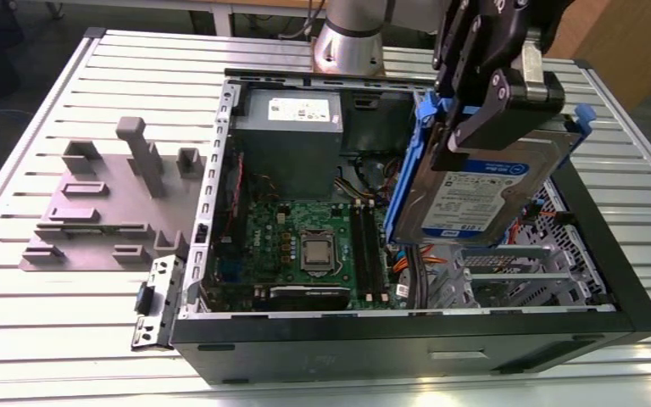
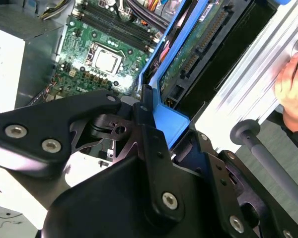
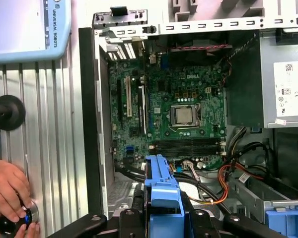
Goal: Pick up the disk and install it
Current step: 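Insert the disk into the insertion slot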
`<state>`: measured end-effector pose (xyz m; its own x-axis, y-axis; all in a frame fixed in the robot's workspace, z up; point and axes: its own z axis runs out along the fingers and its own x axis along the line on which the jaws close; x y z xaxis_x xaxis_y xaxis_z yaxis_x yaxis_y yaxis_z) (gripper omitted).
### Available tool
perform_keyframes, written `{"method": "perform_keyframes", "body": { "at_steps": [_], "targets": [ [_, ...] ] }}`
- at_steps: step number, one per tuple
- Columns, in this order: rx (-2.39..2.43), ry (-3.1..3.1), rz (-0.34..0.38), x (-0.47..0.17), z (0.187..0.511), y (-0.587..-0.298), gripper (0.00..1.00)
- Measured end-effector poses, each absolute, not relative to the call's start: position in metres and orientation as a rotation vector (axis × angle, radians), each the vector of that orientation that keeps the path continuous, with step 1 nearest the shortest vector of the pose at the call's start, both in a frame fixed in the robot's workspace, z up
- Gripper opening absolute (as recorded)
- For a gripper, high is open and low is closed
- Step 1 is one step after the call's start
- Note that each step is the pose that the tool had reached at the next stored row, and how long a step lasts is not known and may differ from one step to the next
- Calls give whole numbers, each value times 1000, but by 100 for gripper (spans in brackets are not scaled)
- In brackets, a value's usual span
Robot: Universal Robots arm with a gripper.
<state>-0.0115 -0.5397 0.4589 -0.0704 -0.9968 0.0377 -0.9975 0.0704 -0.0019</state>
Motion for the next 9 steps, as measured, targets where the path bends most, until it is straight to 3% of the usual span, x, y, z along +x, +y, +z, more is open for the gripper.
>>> {"method": "perform_keyframes", "body": {
  "at_steps": [9],
  "targets": [
    [2123,-2278,45,-5,458,-545,36]
  ]
}}
